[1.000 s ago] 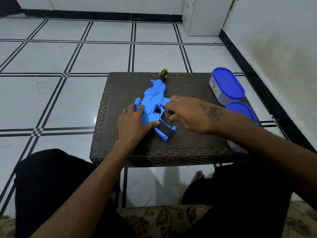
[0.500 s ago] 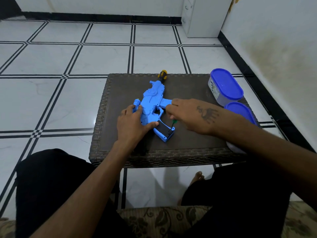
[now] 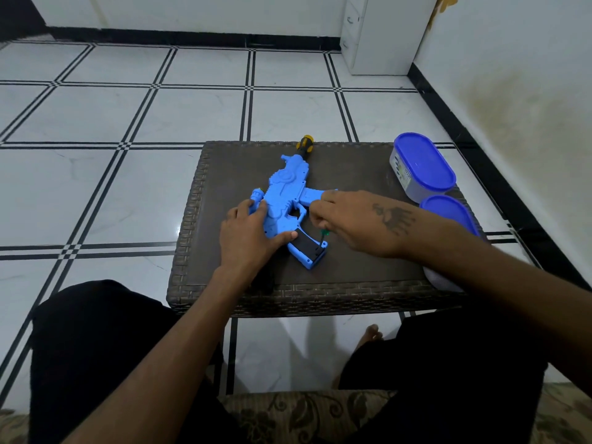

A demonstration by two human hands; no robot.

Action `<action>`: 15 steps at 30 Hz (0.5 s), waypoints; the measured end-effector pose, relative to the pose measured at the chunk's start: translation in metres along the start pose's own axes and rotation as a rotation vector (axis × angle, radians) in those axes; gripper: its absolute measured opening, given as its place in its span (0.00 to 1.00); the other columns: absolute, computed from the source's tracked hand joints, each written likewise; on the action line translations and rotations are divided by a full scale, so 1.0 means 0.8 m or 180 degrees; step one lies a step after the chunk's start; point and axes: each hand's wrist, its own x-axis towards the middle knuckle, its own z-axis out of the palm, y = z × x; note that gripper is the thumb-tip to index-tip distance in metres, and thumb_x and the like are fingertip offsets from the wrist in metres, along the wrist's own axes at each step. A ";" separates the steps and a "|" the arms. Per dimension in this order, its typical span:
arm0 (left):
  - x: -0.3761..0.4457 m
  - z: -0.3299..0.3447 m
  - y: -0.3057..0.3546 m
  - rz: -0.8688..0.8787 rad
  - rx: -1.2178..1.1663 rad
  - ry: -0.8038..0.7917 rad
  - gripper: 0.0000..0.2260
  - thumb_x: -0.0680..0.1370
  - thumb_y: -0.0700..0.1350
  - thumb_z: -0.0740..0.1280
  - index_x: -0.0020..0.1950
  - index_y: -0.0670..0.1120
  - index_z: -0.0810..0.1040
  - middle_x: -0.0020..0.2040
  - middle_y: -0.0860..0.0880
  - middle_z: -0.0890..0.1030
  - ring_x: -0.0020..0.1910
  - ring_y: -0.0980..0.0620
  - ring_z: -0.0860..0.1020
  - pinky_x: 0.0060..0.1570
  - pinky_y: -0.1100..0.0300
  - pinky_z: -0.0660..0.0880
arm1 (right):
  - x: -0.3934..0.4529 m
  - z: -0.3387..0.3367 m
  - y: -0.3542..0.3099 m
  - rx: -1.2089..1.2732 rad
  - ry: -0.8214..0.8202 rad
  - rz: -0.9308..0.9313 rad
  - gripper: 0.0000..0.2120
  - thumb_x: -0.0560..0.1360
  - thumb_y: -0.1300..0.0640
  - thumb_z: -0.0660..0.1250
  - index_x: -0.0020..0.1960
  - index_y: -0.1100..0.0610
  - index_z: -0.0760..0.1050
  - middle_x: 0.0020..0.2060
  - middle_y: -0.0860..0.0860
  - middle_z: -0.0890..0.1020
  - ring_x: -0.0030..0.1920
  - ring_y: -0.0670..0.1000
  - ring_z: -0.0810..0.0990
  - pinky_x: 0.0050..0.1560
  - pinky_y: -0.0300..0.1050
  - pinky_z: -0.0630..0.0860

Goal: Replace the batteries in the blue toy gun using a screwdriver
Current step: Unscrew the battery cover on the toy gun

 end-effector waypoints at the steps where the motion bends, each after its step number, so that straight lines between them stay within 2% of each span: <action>1: 0.000 0.000 0.000 0.0001 0.0009 -0.0004 0.41 0.68 0.71 0.65 0.74 0.49 0.67 0.74 0.44 0.66 0.71 0.42 0.65 0.68 0.47 0.64 | 0.000 -0.003 0.001 0.0109 -0.0038 -0.0116 0.07 0.76 0.64 0.62 0.52 0.56 0.72 0.45 0.48 0.72 0.42 0.47 0.68 0.46 0.45 0.68; 3: 0.001 0.001 -0.001 0.0017 0.0035 0.0006 0.41 0.68 0.71 0.65 0.74 0.49 0.67 0.74 0.44 0.67 0.71 0.42 0.65 0.68 0.47 0.65 | 0.000 -0.008 0.003 0.0289 -0.0052 -0.0212 0.12 0.71 0.68 0.62 0.51 0.56 0.74 0.45 0.48 0.76 0.43 0.48 0.70 0.45 0.44 0.68; 5: 0.001 0.001 -0.001 0.0017 0.0020 0.0000 0.41 0.68 0.71 0.65 0.74 0.49 0.67 0.74 0.44 0.67 0.71 0.41 0.65 0.68 0.47 0.65 | -0.003 -0.009 0.001 0.0359 -0.0071 -0.0181 0.13 0.70 0.66 0.61 0.52 0.56 0.74 0.46 0.49 0.78 0.44 0.50 0.74 0.46 0.46 0.71; 7: 0.000 0.000 -0.002 0.0007 -0.0020 -0.0011 0.41 0.69 0.71 0.65 0.75 0.49 0.66 0.74 0.44 0.66 0.71 0.41 0.64 0.68 0.46 0.64 | -0.005 -0.004 -0.003 0.0344 -0.0123 0.0015 0.09 0.76 0.58 0.62 0.56 0.55 0.71 0.50 0.49 0.77 0.46 0.50 0.75 0.48 0.46 0.71; 9: -0.002 0.001 -0.002 0.0024 -0.0121 -0.0031 0.40 0.70 0.70 0.65 0.77 0.51 0.62 0.75 0.44 0.63 0.73 0.41 0.62 0.69 0.46 0.62 | -0.005 0.000 -0.007 0.0021 -0.0124 0.0251 0.13 0.80 0.46 0.57 0.59 0.53 0.68 0.50 0.47 0.72 0.43 0.49 0.71 0.44 0.45 0.68; 10: -0.003 0.003 -0.001 0.0064 -0.0191 -0.0066 0.39 0.71 0.68 0.65 0.78 0.54 0.59 0.76 0.44 0.61 0.74 0.41 0.60 0.70 0.46 0.61 | -0.005 0.001 -0.007 -0.0180 -0.0107 0.0339 0.14 0.81 0.44 0.54 0.58 0.53 0.66 0.48 0.48 0.71 0.41 0.49 0.70 0.43 0.45 0.67; 12: -0.004 0.005 0.000 0.0197 -0.0256 -0.0207 0.36 0.74 0.66 0.64 0.78 0.59 0.56 0.79 0.44 0.55 0.76 0.41 0.55 0.72 0.44 0.57 | -0.002 0.001 -0.005 -0.0317 -0.0120 0.0424 0.10 0.82 0.46 0.52 0.53 0.52 0.65 0.43 0.48 0.71 0.39 0.51 0.70 0.41 0.47 0.67; 15: -0.002 0.003 -0.004 0.0389 -0.0171 -0.0445 0.32 0.73 0.66 0.64 0.76 0.62 0.59 0.79 0.45 0.52 0.77 0.39 0.50 0.73 0.41 0.54 | 0.003 0.001 -0.002 -0.0269 -0.0155 0.0242 0.05 0.82 0.52 0.57 0.51 0.53 0.67 0.43 0.47 0.68 0.39 0.48 0.68 0.42 0.46 0.67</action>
